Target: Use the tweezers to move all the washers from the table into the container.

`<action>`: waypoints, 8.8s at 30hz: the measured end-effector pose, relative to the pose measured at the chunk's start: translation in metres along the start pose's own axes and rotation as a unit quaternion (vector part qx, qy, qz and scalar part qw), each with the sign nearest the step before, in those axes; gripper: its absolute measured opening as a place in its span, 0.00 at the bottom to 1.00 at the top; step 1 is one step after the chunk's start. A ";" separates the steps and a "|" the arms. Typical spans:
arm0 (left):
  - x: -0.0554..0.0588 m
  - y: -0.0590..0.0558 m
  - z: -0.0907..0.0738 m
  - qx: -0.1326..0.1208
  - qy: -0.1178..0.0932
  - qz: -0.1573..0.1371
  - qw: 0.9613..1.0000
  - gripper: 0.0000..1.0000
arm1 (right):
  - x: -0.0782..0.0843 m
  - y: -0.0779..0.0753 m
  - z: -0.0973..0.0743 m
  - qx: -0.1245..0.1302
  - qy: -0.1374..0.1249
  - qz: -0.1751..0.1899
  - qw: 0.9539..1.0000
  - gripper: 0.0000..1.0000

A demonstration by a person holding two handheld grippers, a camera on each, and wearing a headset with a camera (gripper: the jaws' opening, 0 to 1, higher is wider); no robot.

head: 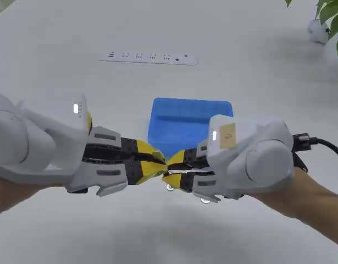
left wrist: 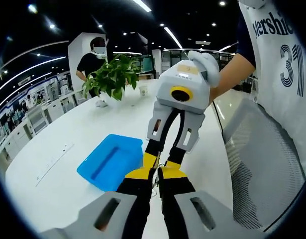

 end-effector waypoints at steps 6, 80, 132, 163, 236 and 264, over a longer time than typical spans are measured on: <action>-0.016 0.001 -0.003 -0.003 -0.007 0.022 1.000 0.09 | -0.004 -0.007 -0.015 0.019 -0.001 -0.006 1.000 0.10; -0.033 0.100 0.062 -0.009 -0.027 0.039 0.999 0.07 | 0.047 -0.115 0.015 0.036 0.015 0.047 0.998 0.10; -0.040 0.086 0.042 0.010 -0.039 0.022 0.999 0.06 | 0.035 -0.103 0.001 0.018 -0.003 0.035 0.999 0.11; -0.040 0.001 -0.005 0.023 -0.058 0.008 0.998 0.06 | 0.005 -0.016 -0.023 -0.010 -0.014 -0.009 1.000 0.11; 0.021 0.005 0.024 0.043 -0.041 -0.086 0.994 0.07 | 0.035 0.007 0.038 -0.058 0.018 0.067 0.996 0.12; 0.017 0.003 0.022 0.042 -0.019 -0.067 0.997 0.06 | 0.029 0.008 0.033 -0.066 0.013 0.044 0.997 0.10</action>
Point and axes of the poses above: the centre of the closed fingertips' face, and the gripper's own axes: z roughly forward along the fingers, y roughly to its left, x roughly out of its underside, the point moved 1 cm from there along -z, roughly backward along the fingers, and after that the axes turned 11 degrees about y, right-handed, at the moved point
